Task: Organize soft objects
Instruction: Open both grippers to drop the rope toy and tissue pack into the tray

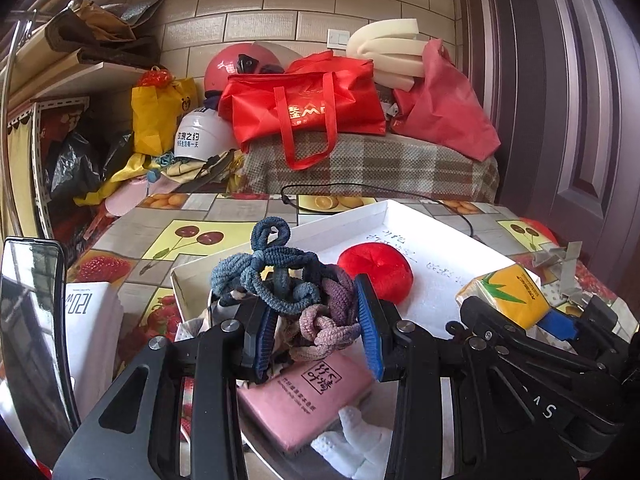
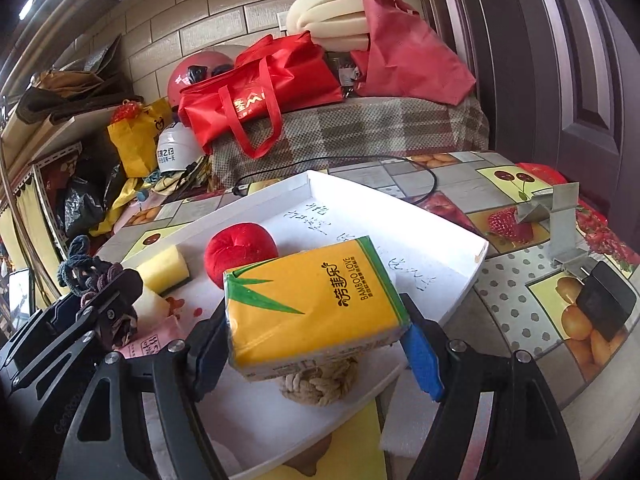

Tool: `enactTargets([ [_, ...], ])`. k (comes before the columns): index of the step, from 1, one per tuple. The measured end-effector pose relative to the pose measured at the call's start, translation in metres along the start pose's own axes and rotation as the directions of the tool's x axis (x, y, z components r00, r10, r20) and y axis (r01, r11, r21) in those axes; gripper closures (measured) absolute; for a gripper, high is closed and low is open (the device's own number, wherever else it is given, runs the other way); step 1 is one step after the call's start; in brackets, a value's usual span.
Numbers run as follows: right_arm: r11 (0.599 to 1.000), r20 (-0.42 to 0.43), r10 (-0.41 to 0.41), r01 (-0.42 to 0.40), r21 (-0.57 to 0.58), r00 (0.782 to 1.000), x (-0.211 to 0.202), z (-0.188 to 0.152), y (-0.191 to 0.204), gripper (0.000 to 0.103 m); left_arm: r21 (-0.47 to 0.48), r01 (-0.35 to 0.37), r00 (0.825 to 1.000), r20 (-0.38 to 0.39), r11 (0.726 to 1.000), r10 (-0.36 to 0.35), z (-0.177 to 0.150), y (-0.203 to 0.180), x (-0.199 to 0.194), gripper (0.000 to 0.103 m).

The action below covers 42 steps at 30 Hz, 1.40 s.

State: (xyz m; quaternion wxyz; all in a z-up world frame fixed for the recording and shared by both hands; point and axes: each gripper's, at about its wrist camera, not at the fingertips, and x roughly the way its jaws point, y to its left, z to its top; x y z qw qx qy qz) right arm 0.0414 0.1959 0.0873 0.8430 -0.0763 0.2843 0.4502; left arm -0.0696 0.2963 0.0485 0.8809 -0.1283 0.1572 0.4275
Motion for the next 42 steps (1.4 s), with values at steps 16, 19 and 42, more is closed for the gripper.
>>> enactTargets([
  [16, 0.994, 0.025, -0.083, 0.085, -0.069, 0.996, 0.018, 0.014, 0.013, 0.026, 0.022, -0.032, 0.998, 0.046, 0.999, 0.031, 0.008, -0.002, 0.014, 0.067],
  [19, 0.994, 0.025, -0.082, 0.083, -0.067, 0.996, 0.018, 0.014, 0.013, 0.026, 0.037, -0.039, 0.998, 0.054, 0.999, 0.037, 0.008, -0.005, 0.013, 0.066],
  [42, 0.977, 0.111, -0.121, 0.138, -0.164, 0.986, 0.006, 0.011, 0.034, 0.000, -0.047, -0.055, 0.987, 0.147, 0.997, 0.062, 0.005, 0.010, -0.010, 0.000],
])
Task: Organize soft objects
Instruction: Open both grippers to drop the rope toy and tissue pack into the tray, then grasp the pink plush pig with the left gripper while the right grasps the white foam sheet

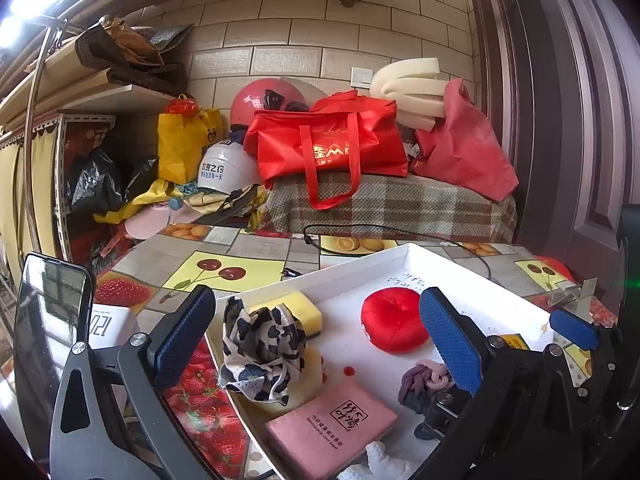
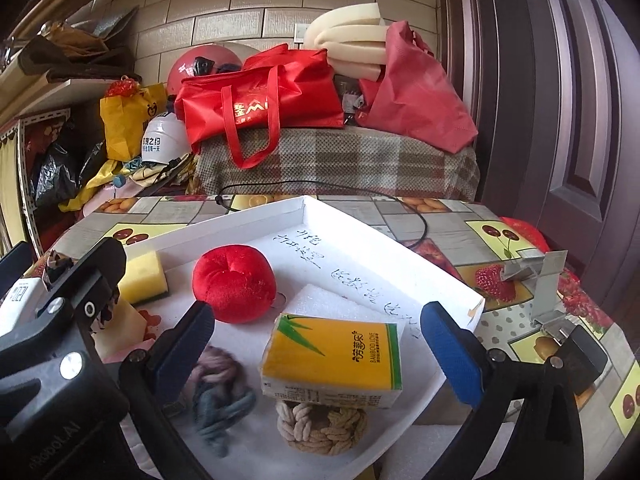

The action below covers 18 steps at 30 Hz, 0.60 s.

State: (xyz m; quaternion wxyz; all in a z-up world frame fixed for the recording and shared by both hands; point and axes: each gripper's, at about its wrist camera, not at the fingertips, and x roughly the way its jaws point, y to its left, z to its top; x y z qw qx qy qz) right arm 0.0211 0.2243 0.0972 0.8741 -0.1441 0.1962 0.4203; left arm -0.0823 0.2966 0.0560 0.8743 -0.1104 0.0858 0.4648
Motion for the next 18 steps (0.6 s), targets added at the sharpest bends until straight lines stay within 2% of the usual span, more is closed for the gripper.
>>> enactTargets([
  [5, 1.000, 0.073, -0.015, 0.015, -0.006, 0.997, -0.016, -0.002, 0.000, 0.000, -0.034, 0.028, 1.000, -0.003, 0.999, -0.028, -0.003, 0.003, -0.012, 0.000],
  [14, 1.000, 0.057, 0.009, -0.009, 0.002, 0.998, -0.044, -0.018, -0.016, 0.000, 0.012, 0.068, 0.998, 0.006, 0.998, -0.068, -0.012, -0.012, -0.042, 0.000],
  [16, 1.000, 0.064, 0.017, -0.018, 0.013, 0.998, -0.058, -0.026, -0.031, 0.000, 0.032, 0.094, 0.996, 0.005, 0.995, -0.094, -0.015, -0.019, -0.051, 0.000],
  [18, 0.999, 0.077, 0.008, -0.011, 0.035, 0.997, -0.072, -0.033, -0.056, 0.000, 0.039, 0.157, 0.988, -0.011, 0.987, -0.157, -0.019, -0.027, -0.058, 0.000],
])
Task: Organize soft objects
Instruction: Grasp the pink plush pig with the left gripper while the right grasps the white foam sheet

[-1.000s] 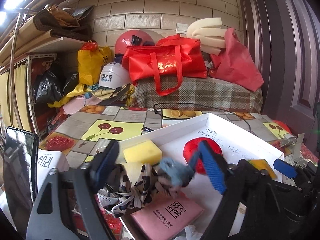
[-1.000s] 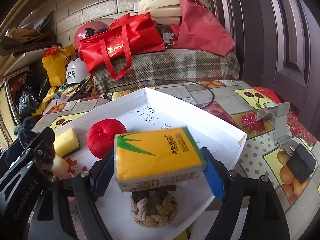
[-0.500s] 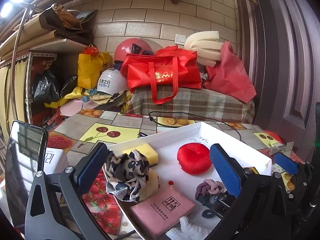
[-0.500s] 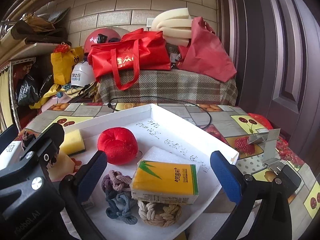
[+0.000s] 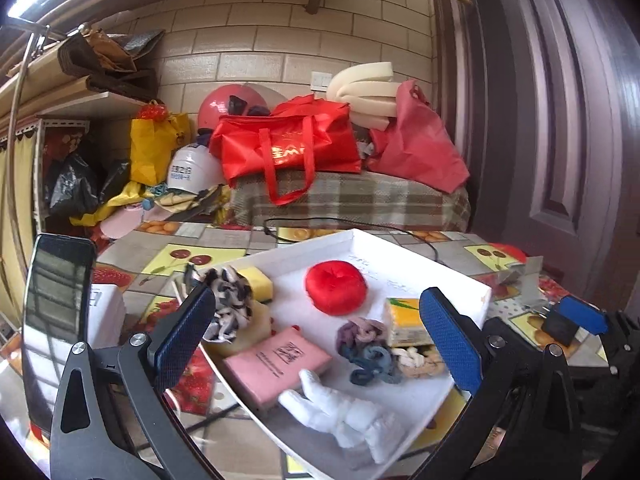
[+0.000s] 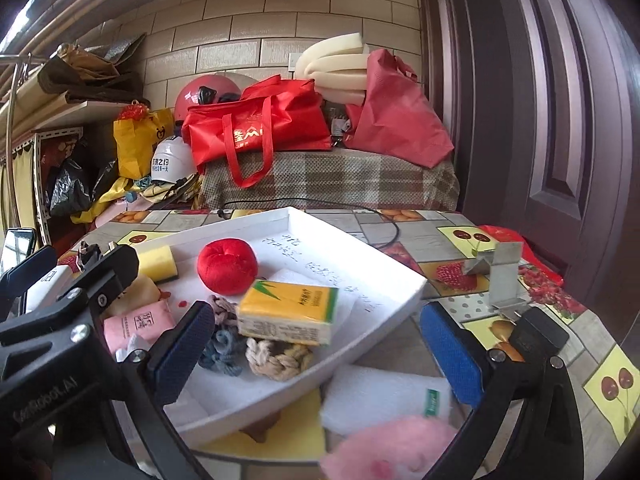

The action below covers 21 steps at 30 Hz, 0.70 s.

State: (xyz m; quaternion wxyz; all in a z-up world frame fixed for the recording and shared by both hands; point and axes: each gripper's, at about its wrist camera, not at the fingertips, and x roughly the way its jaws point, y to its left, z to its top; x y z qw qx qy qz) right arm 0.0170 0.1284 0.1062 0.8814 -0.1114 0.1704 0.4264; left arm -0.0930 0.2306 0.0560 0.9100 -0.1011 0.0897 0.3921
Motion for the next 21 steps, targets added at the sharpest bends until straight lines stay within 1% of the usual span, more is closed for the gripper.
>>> enactTargets([
  [1, 1.000, 0.003, -0.005, 0.005, 0.012, 1.000, -0.005, -0.002, -0.015, 0.000, -0.001, 0.052, 0.999, -0.013, 0.999, -0.052, -0.002, -0.006, -0.002, 0.000],
  [2, 1.000, 0.005, -0.011, 0.011, 0.025, 1.000, -0.008, -0.003, -0.029, 0.000, 0.026, 0.097, 0.994, -0.047, 0.995, -0.096, -0.004, -0.018, -0.002, 0.000],
  [3, 0.998, 0.016, -0.014, 0.013, 0.058, 1.000, -0.010, -0.004, -0.047, 0.000, 0.074, 0.154, 0.985, -0.096, 0.985, -0.147, -0.006, -0.032, 0.002, 0.000],
  [4, 0.995, 0.019, -0.017, 0.015, 0.094, 1.000, -0.011, -0.004, -0.065, 0.000, 0.131, 0.236, 0.964, -0.155, 0.963, -0.215, -0.010, -0.049, 0.004, 0.000],
  [5, 0.992, 0.003, -0.019, 0.019, 0.127, 1.000, -0.009, -0.004, -0.083, 0.000, 0.180, 0.313, 0.939, -0.206, 0.932, -0.276, -0.014, -0.065, 0.004, 0.000],
  [6, 0.986, -0.018, -0.027, 0.030, 0.161, 0.999, -0.005, -0.005, -0.100, 0.000, 0.221, 0.362, 0.920, -0.239, 0.905, -0.310, -0.018, -0.080, 0.001, 0.000],
  [7, 0.978, -0.031, -0.036, 0.042, 0.204, 0.999, -0.002, -0.007, -0.117, 0.000, 0.256, 0.385, 0.912, -0.255, 0.887, -0.322, -0.021, -0.093, -0.002, 0.000],
  [9, 0.952, -0.051, -0.023, 0.038, 0.304, 0.998, 0.002, -0.010, -0.144, 0.000, 0.318, 0.400, 0.904, -0.295, 0.860, -0.311, -0.027, -0.116, -0.002, 0.000],
  [11, 0.931, -0.072, -0.019, 0.044, 0.363, 0.997, 0.005, -0.015, -0.156, 0.000, 0.355, 0.405, 0.892, -0.357, 0.843, -0.278, -0.032, -0.133, 0.008, 0.000],
  [13, 0.929, -0.084, -0.008, 0.038, 0.368, 0.996, 0.007, -0.015, -0.155, 0.000, 0.357, 0.409, 0.877, -0.408, 0.840, -0.253, -0.035, -0.144, 0.021, 0.000],
  [15, 0.938, -0.076, -0.005, 0.031, 0.345, 0.997, 0.005, -0.014, -0.149, 0.000, 0.350, 0.415, 0.861, -0.450, 0.840, -0.238, -0.039, -0.151, 0.031, 0.001],
  [17, 0.947, -0.067, 0.000, 0.022, 0.321, 0.998, 0.003, -0.013, -0.146, 0.000, 0.359, 0.418, 0.842, -0.499, 0.834, -0.208, -0.047, -0.156, 0.038, 0.009],
  [18, 0.950, -0.069, 0.004, 0.018, 0.313, 0.998, 0.004, -0.013, -0.146, 0.000, 0.359, 0.425, 0.831, -0.519, 0.831, -0.201, -0.050, -0.158, 0.041, 0.024],
  [19, 0.951, -0.072, 0.009, 0.014, 0.310, 0.997, 0.004, -0.013, -0.146, 0.000, 0.354, 0.435, 0.823, -0.530, 0.828, -0.206, -0.052, -0.157, 0.042, 0.048],
  [20, 0.950, -0.075, 0.013, 0.011, 0.314, 0.997, 0.005, -0.013, -0.146, 0.000, 0.347, 0.435, 0.824, -0.526, 0.831, -0.211, -0.051, -0.156, 0.041, 0.048],
  [21, 0.946, -0.080, 0.024, 0.003, 0.323, 0.997, 0.006, -0.014, -0.148, 0.000, 0.336, 0.433, 0.829, -0.513, 0.837, -0.223, -0.049, -0.152, 0.038, 0.048],
])
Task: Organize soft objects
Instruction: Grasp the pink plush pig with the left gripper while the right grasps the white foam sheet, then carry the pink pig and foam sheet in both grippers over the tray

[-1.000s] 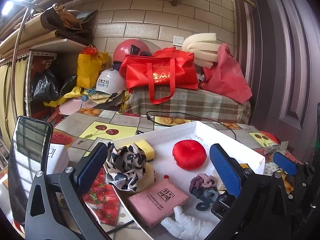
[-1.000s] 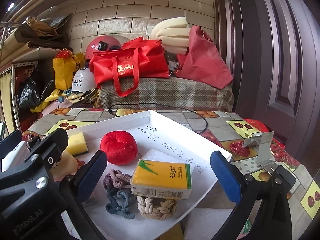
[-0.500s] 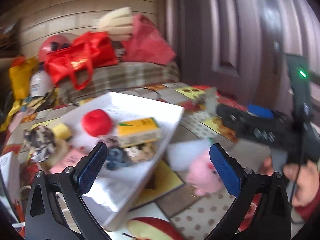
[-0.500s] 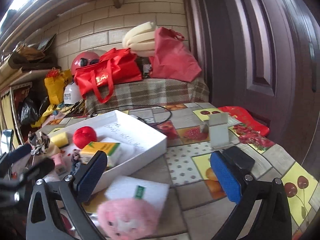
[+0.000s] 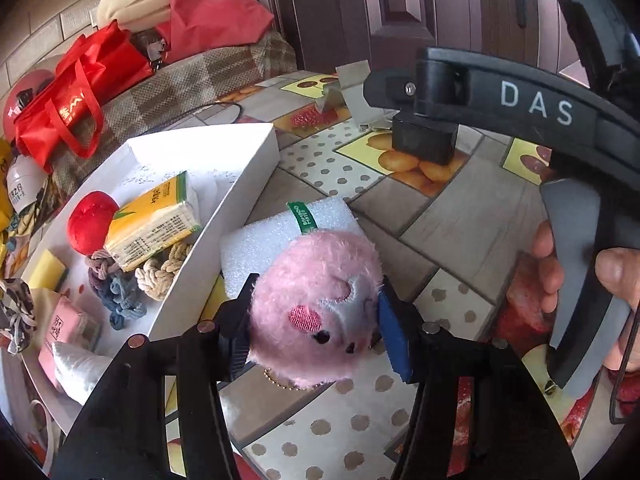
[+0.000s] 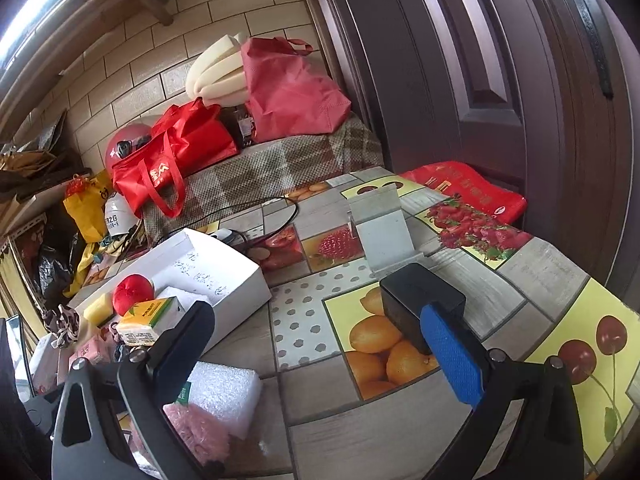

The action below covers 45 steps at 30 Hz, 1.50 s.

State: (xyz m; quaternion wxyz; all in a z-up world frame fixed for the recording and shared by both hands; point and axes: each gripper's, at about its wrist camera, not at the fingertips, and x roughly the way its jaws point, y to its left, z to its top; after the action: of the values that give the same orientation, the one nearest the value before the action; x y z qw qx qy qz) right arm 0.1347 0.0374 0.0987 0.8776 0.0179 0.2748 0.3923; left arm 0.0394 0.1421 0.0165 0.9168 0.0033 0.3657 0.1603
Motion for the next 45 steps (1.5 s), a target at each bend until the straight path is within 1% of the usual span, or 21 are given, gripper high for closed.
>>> enactTargets([
  [2, 0.999, -0.048, 0.038, -0.037, 0.019, 0.998, 0.007, 0.001, -0.003, 0.000, -0.040, 0.017, 0.998, 0.055, 0.999, -0.015, -0.008, 0.006, -0.015, 0.048],
  [4, 0.994, -0.156, 0.102, -0.106, -0.016, 0.982, 0.024, 0.002, 0.001, 0.000, -0.083, 0.027, 0.996, 0.092, 0.996, -0.019, -0.022, 0.014, -0.034, 0.048],
  [6, 0.965, -0.258, 0.196, -0.233, -0.123, 0.946, 0.037, 0.000, 0.015, 0.000, -0.115, 0.032, 0.990, 0.138, 0.993, -0.015, -0.036, 0.022, -0.056, 0.048],
  [7, 0.934, -0.303, 0.252, -0.313, -0.174, 0.919, 0.039, -0.003, 0.025, 0.000, -0.124, 0.020, 0.988, 0.155, 0.992, 0.000, -0.042, 0.025, -0.065, 0.048],
  [8, 0.901, -0.333, 0.277, -0.365, -0.237, 0.901, 0.040, -0.005, 0.035, 0.000, -0.136, 0.012, 0.986, 0.166, 0.991, 0.011, -0.048, 0.029, -0.073, 0.048],
  [11, 0.783, -0.417, 0.242, -0.430, -0.449, 0.876, 0.048, -0.016, 0.071, 0.000, -0.202, 0.014, 0.984, 0.174, 0.979, 0.021, -0.058, 0.045, -0.081, 0.048],
  [14, 0.698, -0.490, 0.169, -0.455, -0.553, 0.855, 0.068, -0.032, 0.094, 0.000, -0.273, 0.047, 0.987, 0.162, 0.961, -0.002, -0.060, 0.061, -0.078, 0.048],
  [16, 0.669, -0.524, 0.126, -0.462, -0.583, 0.843, 0.081, -0.040, 0.104, 0.000, -0.291, 0.055, 0.987, 0.162, 0.955, -0.008, -0.061, 0.064, -0.078, 0.048],
  [18, 0.668, -0.554, 0.144, -0.494, -0.557, 0.820, 0.084, -0.043, 0.106, 0.002, -0.289, 0.055, 0.986, 0.165, 0.956, -0.007, -0.061, 0.063, -0.080, 0.048],
  [19, 0.679, -0.562, 0.152, -0.499, -0.538, 0.813, 0.084, -0.043, 0.105, 0.011, -0.285, 0.052, 0.986, 0.166, 0.957, -0.004, -0.062, 0.061, -0.081, 0.048],
  [20, 0.692, -0.568, 0.166, -0.505, -0.515, 0.806, 0.084, -0.041, 0.102, 0.017, -0.281, 0.048, 0.986, 0.168, 0.958, 0.000, -0.062, 0.060, -0.082, 0.048],
  [24, 0.712, -0.556, 0.166, -0.488, -0.504, 0.815, 0.068, -0.046, 0.092, 0.019, -0.282, 0.032, 0.984, 0.176, 0.959, 0.019, -0.062, 0.060, -0.085, 0.048],
  [26, 0.737, -0.538, 0.190, -0.481, -0.474, 0.821, 0.053, -0.046, 0.086, 0.020, -0.290, 0.017, 0.982, 0.185, 0.957, 0.039, -0.063, 0.062, -0.087, 0.048],
  [27, 0.758, -0.522, 0.208, -0.473, -0.449, 0.827, 0.045, -0.044, 0.082, 0.020, -0.296, 0.007, 0.980, 0.191, 0.955, 0.052, -0.063, 0.063, -0.089, 0.048],
  [29, 0.812, -0.455, 0.225, -0.424, -0.401, 0.862, 0.026, -0.039, 0.074, 0.020, -0.313, -0.027, 0.974, 0.205, 0.949, 0.096, -0.065, 0.065, -0.093, 0.048],
  [31, 0.875, -0.379, 0.254, -0.379, -0.302, 0.890, 0.006, -0.035, 0.062, 0.020, -0.341, -0.081, 0.963, 0.215, 0.937, 0.161, -0.066, 0.067, -0.098, 0.048],
  [34, 0.933, -0.301, 0.284, -0.335, -0.134, 0.910, -0.014, -0.034, 0.048, 0.019, -0.384, -0.145, 0.944, 0.223, 0.912, 0.244, -0.069, 0.073, -0.104, 0.048],
  [36, 0.951, -0.270, 0.268, -0.299, -0.080, 0.925, -0.019, -0.038, 0.045, 0.019, -0.407, -0.163, 0.936, 0.224, 0.899, 0.271, -0.072, 0.077, -0.107, 0.048],
  [41, 0.970, -0.169, 0.212, -0.228, -0.082, 0.963, -0.028, -0.035, 0.048, 0.019, -0.421, -0.213, 0.918, 0.222, 0.881, 0.328, -0.073, 0.084, -0.106, 0.047],
  [43, 0.970, -0.155, 0.205, -0.222, -0.101, 0.966, -0.025, -0.034, 0.053, 0.019, -0.433, -0.235, 0.910, 0.217, 0.870, 0.354, -0.073, 0.091, -0.105, 0.047],
  [45, 0.969, -0.155, 0.211, -0.227, -0.101, 0.965, -0.022, -0.035, 0.056, 0.019, -0.453, -0.240, 0.909, 0.206, 0.859, 0.363, -0.073, 0.098, -0.103, 0.047],
])
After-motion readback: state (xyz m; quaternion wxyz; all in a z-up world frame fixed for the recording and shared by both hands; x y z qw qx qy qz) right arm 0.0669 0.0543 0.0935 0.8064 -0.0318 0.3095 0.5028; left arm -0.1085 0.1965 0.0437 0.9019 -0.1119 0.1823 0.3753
